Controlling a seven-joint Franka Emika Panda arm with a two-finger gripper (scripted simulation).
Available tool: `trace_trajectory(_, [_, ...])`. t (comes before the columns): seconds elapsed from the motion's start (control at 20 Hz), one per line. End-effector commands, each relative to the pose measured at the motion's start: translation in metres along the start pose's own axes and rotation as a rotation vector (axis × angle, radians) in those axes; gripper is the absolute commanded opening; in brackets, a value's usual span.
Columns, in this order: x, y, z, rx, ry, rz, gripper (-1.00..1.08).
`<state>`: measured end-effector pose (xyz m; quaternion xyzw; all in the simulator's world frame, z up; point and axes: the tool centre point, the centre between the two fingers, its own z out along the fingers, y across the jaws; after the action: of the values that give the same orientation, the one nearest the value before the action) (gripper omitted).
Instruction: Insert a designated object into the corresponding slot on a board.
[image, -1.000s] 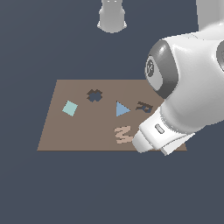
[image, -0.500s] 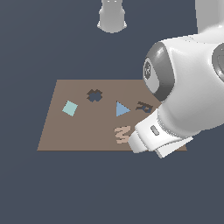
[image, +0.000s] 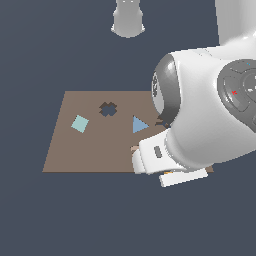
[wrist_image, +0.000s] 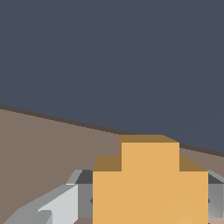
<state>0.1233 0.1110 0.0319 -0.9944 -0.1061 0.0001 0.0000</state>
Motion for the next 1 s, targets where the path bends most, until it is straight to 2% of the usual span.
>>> trace_trajectory(0.0, [0.003,0.013,-0.001,0.0,0.001,0.093,-1.0])
trace_trajectory(0.5, [0.001,0.066,-0.002,0.0,0.001,0.48,-1.0])
trace_trajectory(0.95, [-0.02,0.112,-0.004,0.001,0.001,0.836,-1.0])
